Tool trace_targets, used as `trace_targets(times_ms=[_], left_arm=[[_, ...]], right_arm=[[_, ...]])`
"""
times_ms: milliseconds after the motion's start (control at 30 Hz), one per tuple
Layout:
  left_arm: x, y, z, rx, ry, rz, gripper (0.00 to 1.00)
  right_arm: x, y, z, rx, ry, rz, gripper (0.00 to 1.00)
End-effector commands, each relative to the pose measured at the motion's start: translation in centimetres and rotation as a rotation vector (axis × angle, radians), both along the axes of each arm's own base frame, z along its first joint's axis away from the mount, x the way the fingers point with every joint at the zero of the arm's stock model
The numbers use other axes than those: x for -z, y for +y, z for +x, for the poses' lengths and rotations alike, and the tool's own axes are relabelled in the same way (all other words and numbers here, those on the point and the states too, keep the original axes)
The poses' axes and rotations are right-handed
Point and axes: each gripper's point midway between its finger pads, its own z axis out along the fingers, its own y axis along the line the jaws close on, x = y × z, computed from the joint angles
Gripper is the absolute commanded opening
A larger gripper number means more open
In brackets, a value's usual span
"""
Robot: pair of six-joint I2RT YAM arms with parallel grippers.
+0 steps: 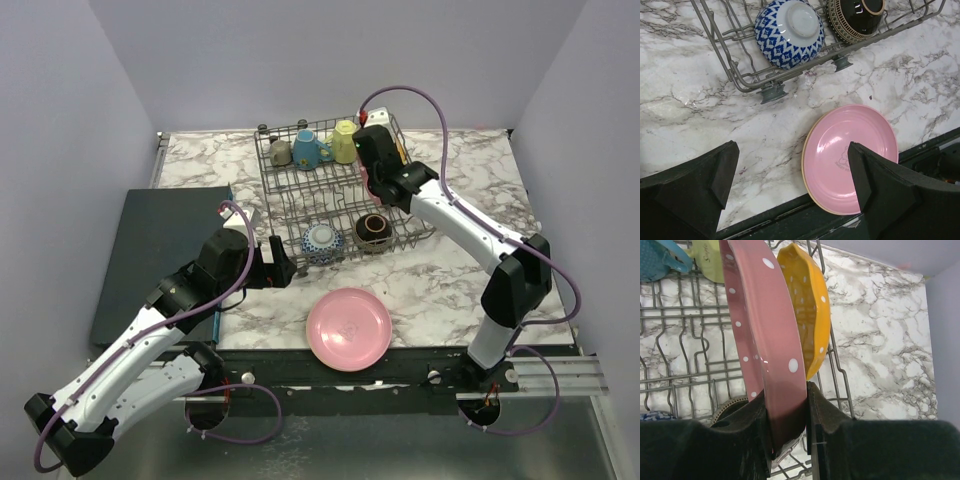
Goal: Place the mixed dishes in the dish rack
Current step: Insert the plate into the dish rack.
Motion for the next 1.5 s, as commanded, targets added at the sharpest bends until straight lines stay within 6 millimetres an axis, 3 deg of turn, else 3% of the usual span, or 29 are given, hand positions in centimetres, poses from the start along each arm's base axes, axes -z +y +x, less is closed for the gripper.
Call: trace_targets(times_ms=[0,867,1467], left_arm=[[0.2,0.4,0.5,-0.021,-0.011,0.014,0.99],[-0.2,0.8,0.7,-0.035,-0.024,0.006,0.99],[0.0,1.2,1.1,-0.048,-0.017,0.006,0.99]], right_arm=[[-5.2,0.3,2.2,0.069,-0.184,0.09,0.01],[-1.8,0.4,5.9,0.119,-0.145,0.073,0.0],[1.1,1.0,6.9,0.11,-0.092,0.077,0.0]])
